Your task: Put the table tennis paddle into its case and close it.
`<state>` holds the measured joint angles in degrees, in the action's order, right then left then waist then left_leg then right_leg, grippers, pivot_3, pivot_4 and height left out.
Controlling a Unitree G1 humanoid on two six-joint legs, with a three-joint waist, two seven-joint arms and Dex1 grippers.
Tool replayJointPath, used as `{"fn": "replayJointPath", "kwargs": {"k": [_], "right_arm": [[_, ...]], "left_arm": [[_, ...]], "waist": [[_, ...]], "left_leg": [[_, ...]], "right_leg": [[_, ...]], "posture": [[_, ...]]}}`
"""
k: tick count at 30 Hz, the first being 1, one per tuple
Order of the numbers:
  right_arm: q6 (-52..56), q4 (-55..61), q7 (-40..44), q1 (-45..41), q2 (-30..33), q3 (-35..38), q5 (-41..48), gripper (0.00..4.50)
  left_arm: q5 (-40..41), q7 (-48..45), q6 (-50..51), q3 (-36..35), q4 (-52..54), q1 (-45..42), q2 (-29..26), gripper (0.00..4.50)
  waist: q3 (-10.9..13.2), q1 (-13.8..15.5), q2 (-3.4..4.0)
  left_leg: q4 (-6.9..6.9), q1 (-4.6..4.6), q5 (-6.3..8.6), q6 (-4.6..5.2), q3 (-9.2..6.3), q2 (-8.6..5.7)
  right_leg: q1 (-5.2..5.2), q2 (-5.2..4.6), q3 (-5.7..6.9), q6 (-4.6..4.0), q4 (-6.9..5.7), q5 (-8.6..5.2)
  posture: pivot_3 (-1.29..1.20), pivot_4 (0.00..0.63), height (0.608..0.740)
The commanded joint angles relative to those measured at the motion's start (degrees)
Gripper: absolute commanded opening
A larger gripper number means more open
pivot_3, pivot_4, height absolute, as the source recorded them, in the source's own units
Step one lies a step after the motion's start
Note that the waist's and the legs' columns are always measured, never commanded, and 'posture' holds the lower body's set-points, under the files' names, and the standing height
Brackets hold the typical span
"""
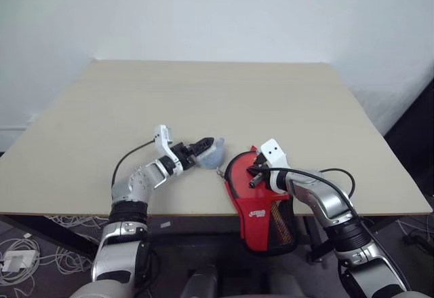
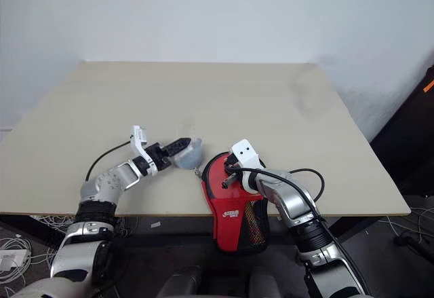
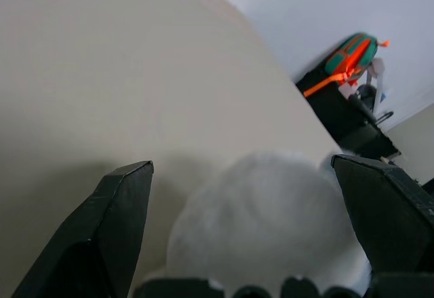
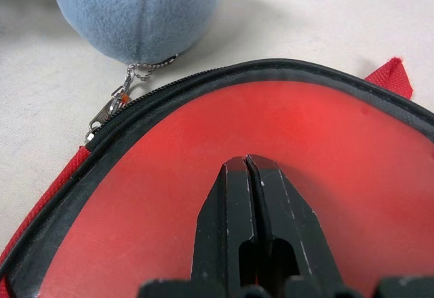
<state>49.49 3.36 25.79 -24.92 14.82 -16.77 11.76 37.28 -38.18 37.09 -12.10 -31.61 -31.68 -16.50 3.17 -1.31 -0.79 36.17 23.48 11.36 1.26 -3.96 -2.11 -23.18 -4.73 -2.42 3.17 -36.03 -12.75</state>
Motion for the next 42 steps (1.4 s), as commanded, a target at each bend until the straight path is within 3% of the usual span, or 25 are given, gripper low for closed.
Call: {"fn": "replayJointPath", "kwargs": {"k": [1, 11, 21, 24, 32, 34, 42], "right_arm": [[1.25, 1.35, -0.53, -0.07, -0.33, 0.71, -0.19, 0.02], [2.5, 1.2, -1.41, -0.79, -0.92, 1.69, -0.23, 0.02], [-2.49, -1.04, -1.09, 1.23, -0.19, 1.0, -2.09, 0.02], [-3.93, -2.36, -0.89, 1.85, -0.24, 0.83, -2.3, 0.0], [-9.38, -6.77, -1.3, 3.22, -2.7, 2.14, -2.77, 0.0], [-10.26, -8.01, -1.26, 3.37, -3.06, 2.18, -3.08, 0.0], [-11.89, -9.53, -0.49, 3.95, -2.41, -0.14, -5.66, 0.0]], "left_arm": [[-0.03, -1.11, 1.24, 0.56, 2.59, 0.54, 1.28, 4.5], [1.06, -1.24, 6.67, 1.79, 12.18, 5.88, 4.05, 4.5], [0.53, -0.06, 7.4, 1.39, 14.17, 6.92, 5.27, 4.5], [1.13, 1.39, 7.5, -0.1, 14.01, 6.81, 6.07, 3.91], [1.21, 1.72, 7.37, -2.45, 13.44, 4.82, 5.12, 1.47], [0.64, 1.76, 6.49, -2.81, 12.57, 3.67, 4.5, 1.01], [-1.39, 1.48, 1.87, -4.28, 4.06, -3.37, 2.23, 0.87]], "waist": [[-0.02, 0.0, -0.01], [-0.07, 0.0, 0.0], [-0.09, 0.01, 0.0], [-0.1, 0.01, -0.02], [-0.2, -0.01, -0.07], [-0.21, -0.02, -0.08], [-0.28, -0.03, -0.12]], "left_leg": [[0.01, 0.0, 0.0, 0.0, 0.0, 0.0], [0.03, -0.02, 0.0, 0.0, 0.0, 0.0], [0.08, -0.02, 0.0, 0.0, 0.0, -0.01], [0.11, -0.05, 0.0, 0.0, 0.0, -0.01], [0.1, -0.24, 0.01, 0.0, 0.0, 0.0], [-0.07, -0.77, 0.03, -0.01, 0.02, 0.01], [-0.1, -0.95, 0.03, -0.02, -0.01, 0.04]], "right_leg": [[0.0, 0.0, 0.0, 0.0, 0.0, 0.0], [0.01, 0.0, -0.02, -0.01, -0.06, 0.01], [0.03, 0.0, -0.01, -0.01, -0.07, 0.01], [0.07, 0.0, -0.01, -0.01, -0.09, 0.01], [0.27, 0.01, 0.0, -0.01, -0.08, 0.01], [0.79, 0.01, 0.0, 0.05, 0.07, -0.05], [0.92, 0.03, 0.02, 0.27, 0.11, -0.19]], "posture": [[0.0, 0.0, 0.739], [0.0, 0.0, 0.739], [0.0, 0.0, 0.739], [0.0, 0.0, 0.739], [0.0, 0.0, 0.739], [0.0, 0.0, 0.739], [0.0, 0.0, 0.739]]}}
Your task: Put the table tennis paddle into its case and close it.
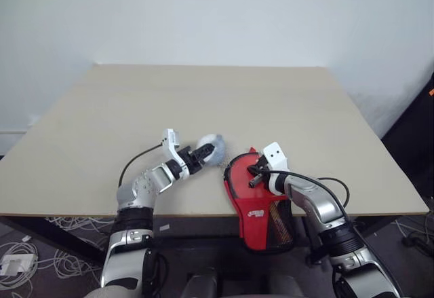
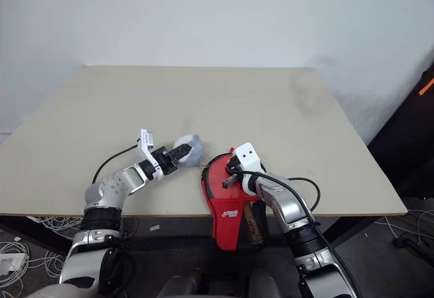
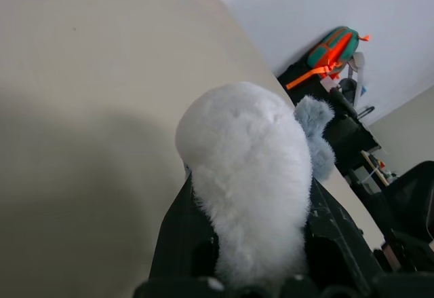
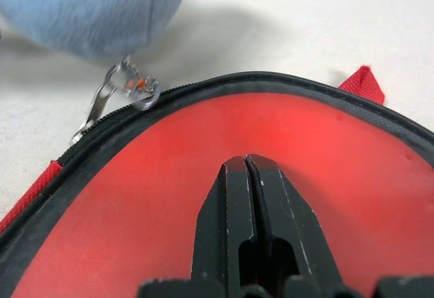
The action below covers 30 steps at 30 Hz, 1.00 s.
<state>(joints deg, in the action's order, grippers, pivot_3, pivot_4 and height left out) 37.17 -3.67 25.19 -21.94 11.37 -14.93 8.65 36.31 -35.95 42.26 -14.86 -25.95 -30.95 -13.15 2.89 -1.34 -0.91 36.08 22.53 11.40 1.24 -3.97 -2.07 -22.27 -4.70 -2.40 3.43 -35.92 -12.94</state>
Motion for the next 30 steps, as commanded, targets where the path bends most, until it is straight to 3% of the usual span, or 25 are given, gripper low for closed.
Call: {"fn": "replayJointPath", "kwargs": {"k": [1, 14, 21, 30], "right_arm": [[0.58, -2.42, 0.24, 1.09, 0.95, -2.14, -2.56, 0.0], [1.04, -1.98, 0.62, 1.33, 0.6, -2.56, -3.12, 0.0], [1.13, -1.54, 0.89, 1.11, 0.53, -2.99, -3.18, 0.0], [1.53, -0.17, 0.79, 1.8, 0.88, -2.98, -3.14, 0.0]], "left_arm": [[-0.83, -1.02, -4.23, -1.38, -3.17, -5.31, -1.3, 0.87], [-6.31, -5.96, -14.04, 0.04, -21.94, -18.25, 0.15, 0.87], [-11.48, -7.85, -22.58, 0.77, -37.95, -30.23, 4.1, 0.87], [-15.93, -8.36, -27.48, 0.58, -45.62, -37.56, 8.49, 0.87]], "waist": [[-0.02, 0.0, -0.02], [-0.06, -0.01, -0.09], [-0.06, 0.03, -0.17], [-0.05, 0.07, -0.19]], "left_leg": [[0.0, 0.0, 0.0, 0.0, 0.0, 0.0], [0.01, 0.02, 0.0, 0.0, 0.0, 0.0], [0.05, 0.08, 0.0, 0.02, -0.01, -0.01], [0.04, 0.11, 0.0, 0.03, -0.03, -0.03]], "right_leg": [[0.01, 0.0, 0.0, 0.0, 0.0, 0.0], [0.01, 0.01, -0.01, 0.02, -0.01, 0.0], [0.03, 0.01, 0.02, 0.04, 0.02, 0.0], [0.02, -0.01, 0.04, 0.07, 0.02, -0.01]], "posture": [[0.0, 0.0, 0.739], [0.0, 0.0, 0.739], [0.0, 0.0, 0.739], [0.0, 0.0, 0.739]]}}
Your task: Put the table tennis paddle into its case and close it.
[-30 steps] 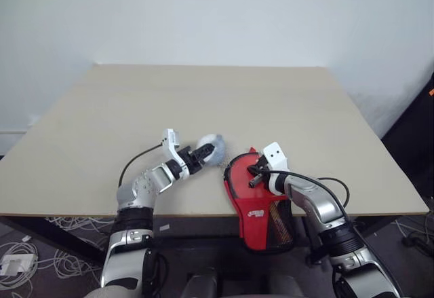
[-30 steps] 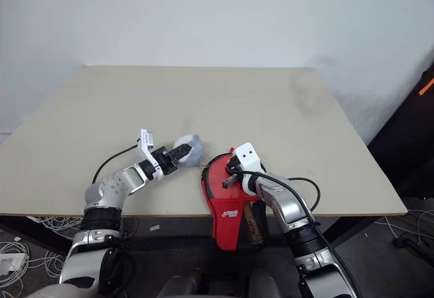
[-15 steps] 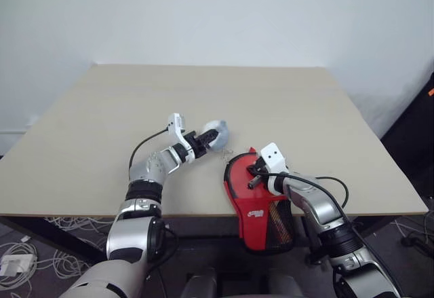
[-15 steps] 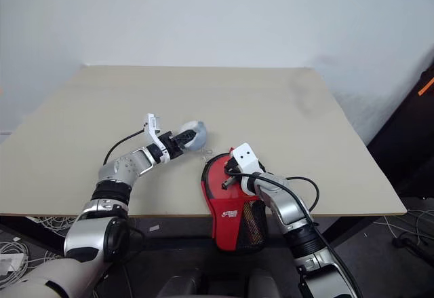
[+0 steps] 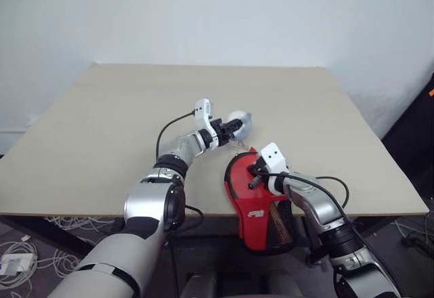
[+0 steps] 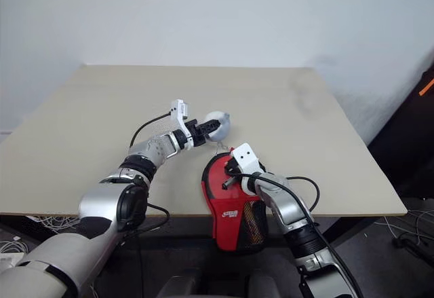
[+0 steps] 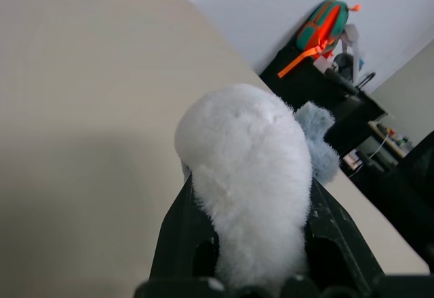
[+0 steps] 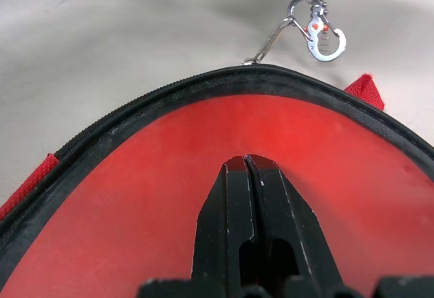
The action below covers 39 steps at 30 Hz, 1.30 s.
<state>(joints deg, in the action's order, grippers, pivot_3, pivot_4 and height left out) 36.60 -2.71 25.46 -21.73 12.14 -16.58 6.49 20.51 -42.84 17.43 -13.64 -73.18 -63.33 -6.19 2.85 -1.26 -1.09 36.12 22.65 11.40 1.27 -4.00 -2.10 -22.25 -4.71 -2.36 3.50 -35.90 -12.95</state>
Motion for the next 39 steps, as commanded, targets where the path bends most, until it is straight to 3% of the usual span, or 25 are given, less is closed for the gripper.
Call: {"fn": "replayJointPath", "kwargs": {"k": [1, 9, 15, 16, 25, 33, 39], "right_arm": [[2.17, -0.9, 0.47, 1.71, 0.17, -1.3, -0.96, 0.0], [2.81, 0.69, 0.23, 2.4, 0.24, -0.9, -0.65, 0.0], [3.19, 1.82, 0.99, 2.32, 0.8, -0.93, -0.44, 0.0], [3.32, 2.17, 1.21, 2.35, 0.99, -0.98, -0.4, 0.0], [7.95, 12.88, 5.6, 4.14, 6.72, -0.57, 1.28, 0.0], [15.48, 28.94, 13.39, 5.05, 17.05, 3.7, 7.96, 0.0], [17.45, 30.86, 15.03, 2.83, 21.12, 6.58, 10.83, 0.0]], "left_arm": [[-0.85, -2.01, -2.7, -0.22, 1.42, -5.23, 1.94, 0.87], [-11.38, -14.95, -2.94, 10.57, 2.19, 0.41, 3.07, 0.87], [-13.35, -18.61, -1.84, 12.21, 2.79, 3.32, 2.06, 0.87], [-13.42, -18.85, -1.64, 12.17, 2.89, 3.51, 1.96, 1.42], [-13.06, -18.31, -0.86, 11.43, 3.48, 3.87, 1.75, 4.47], [-13.05, -21.29, -0.76, 12.25, 5.59, 4.17, 1.88, 4.47], [-11.51, -27.52, 2.57, 13.24, 12.14, 5.41, 1.37, 4.47]], "waist": [[0.0, -0.03, 0.0], [-0.02, -0.06, 0.03], [-0.02, -0.05, 0.03], [-0.02, -0.04, 0.03], [-0.02, 0.0, 0.03], [0.02, 0.01, 0.01], [0.04, 0.0, -0.01]], "left_leg": [[0.0, 0.01, 0.0, 0.0, 0.0, 0.0], [-0.01, -0.01, 0.01, 0.02, 0.04, -0.01], [-0.01, -0.01, 0.02, 0.03, 0.01, 0.01], [-0.01, -0.01, 0.02, 0.03, 0.0, 0.01], [0.03, 0.02, 0.05, 0.07, -0.01, 0.0], [0.08, 0.13, 0.06, 0.09, 0.0, 0.0], [0.1, 0.13, 0.06, 0.08, 0.01, 0.02]], "right_leg": [[0.0, 0.0, 0.0, 0.0, 0.0, 0.0], [0.01, 0.0, -0.02, 0.02, -0.01, -0.01], [-0.02, 0.0, -0.02, 0.02, -0.03, -0.01], [-0.01, 0.0, -0.01, 0.02, -0.02, -0.01], [0.0, -0.02, 0.0, 0.06, -0.02, -0.04], [-0.09, -0.03, 0.01, 0.08, -0.03, -0.05], [-0.08, -0.04, 0.04, 0.09, -0.02, -0.05]], "posture": [[0.0, 0.0, 0.739], [0.0, 0.0, 0.739], [0.0, 0.0, 0.739], [0.0, 0.0, 0.739], [0.0, 0.0, 0.739], [0.0, 0.0, 0.739], [0.0, 0.0, 0.739]]}}
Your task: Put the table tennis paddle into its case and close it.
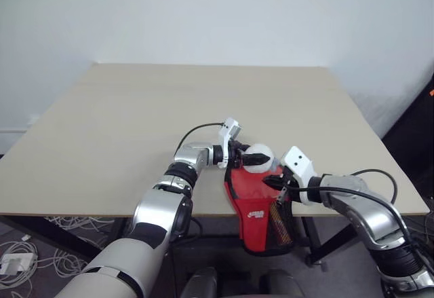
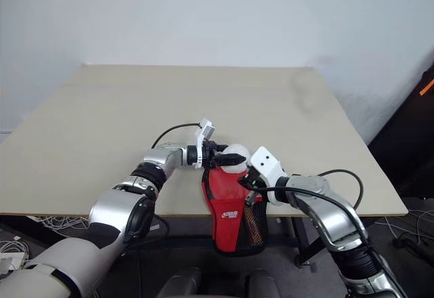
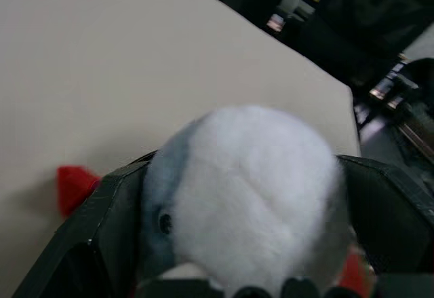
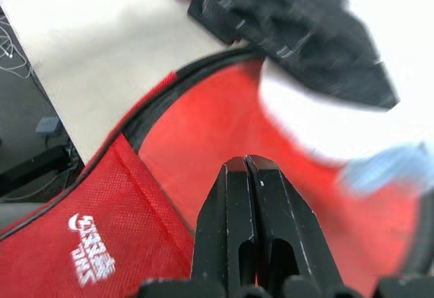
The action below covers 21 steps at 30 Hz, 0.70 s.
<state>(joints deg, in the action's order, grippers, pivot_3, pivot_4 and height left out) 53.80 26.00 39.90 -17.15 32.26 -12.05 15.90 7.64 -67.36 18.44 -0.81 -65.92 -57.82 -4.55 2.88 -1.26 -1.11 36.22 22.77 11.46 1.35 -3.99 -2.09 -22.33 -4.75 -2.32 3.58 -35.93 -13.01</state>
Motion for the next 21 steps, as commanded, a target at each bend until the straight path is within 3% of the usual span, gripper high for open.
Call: {"fn": "replayJointPath", "kwargs": {"k": [1, 4, 8, 17, 18, 21], "right_arm": [[0.4, 1.87, 0.56, -2.25, 1.21, 2.27, 1.7, 0.0], [0.38, 1.03, 0.36, -2.98, 1.5, 2.46, 2.16, 0.0], [0.35, 0.81, 0.27, -3.09, 1.74, 2.19, 2.67, 0.0], [0.33, -1.0, 0.24, -3.93, 3.05, 3.48, 3.18, 0.0], [0.44, -1.39, 0.11, -4.3, 3.11, 3.67, 3.22, 0.38], [0.94, -2.97, -0.45, -5.91, 2.84, 4.11, 3.24, 1.28]], "left_arm": [[1.82, -3.91, 2.8, 0.42, 6.47, 0.18, -0.45, 4.47], [3.2, -4.82, 6.19, -0.12, 11.45, 0.92, -0.9, 4.47], [5.19, -4.23, 9.37, -0.9, 17.48, 1.22, -2.3, 3.62], [11.81, -0.51, 14.68, -6.46, 27.21, 1.61, -9.89, 0.26], [12.12, -0.54, 15.24, -6.15, 28.85, 2.76, -10.55, 0.0], [12.61, -0.26, 15.7, -4.58, 35.01, 8.3, -11.91, 0.0]], "waist": [[0.0, 0.0, 0.0], [0.0, 0.01, 0.0], [0.0, 0.01, 0.0], [0.01, -0.01, 0.0], [0.01, -0.01, 0.0], [-0.01, -0.01, 0.04]], "left_leg": [[-0.01, 0.0, 0.0, 0.0, -0.01, 0.0], [0.0, 0.01, 0.0, 0.01, 0.0, 0.01], [0.0, 0.01, 0.0, 0.01, 0.0, 0.01], [0.0, -0.01, 0.0, 0.01, 0.01, 0.03], [0.01, -0.01, 0.0, 0.01, 0.01, 0.02], [-0.01, -0.05, 0.01, 0.01, 0.02, 0.02]], "right_leg": [[0.0, 0.0, 0.0, 0.0, 0.0, 0.0], [0.0, 0.0, -0.01, 0.0, 0.0, 0.0], [0.0, -0.02, -0.01, 0.0, 0.01, 0.0], [-0.01, -0.01, -0.02, 0.0, -0.01, 0.0], [0.0, -0.01, -0.02, 0.0, -0.01, 0.0], [0.04, -0.03, -0.04, -0.01, 0.01, 0.0]], "posture": [[0.0, 0.0, 0.739], [0.0, 0.0, 0.739], [0.0, 0.0, 0.739], [0.0, 0.0, 0.739], [0.0, 0.0, 0.739], [0.0, 0.0, 0.739]]}}
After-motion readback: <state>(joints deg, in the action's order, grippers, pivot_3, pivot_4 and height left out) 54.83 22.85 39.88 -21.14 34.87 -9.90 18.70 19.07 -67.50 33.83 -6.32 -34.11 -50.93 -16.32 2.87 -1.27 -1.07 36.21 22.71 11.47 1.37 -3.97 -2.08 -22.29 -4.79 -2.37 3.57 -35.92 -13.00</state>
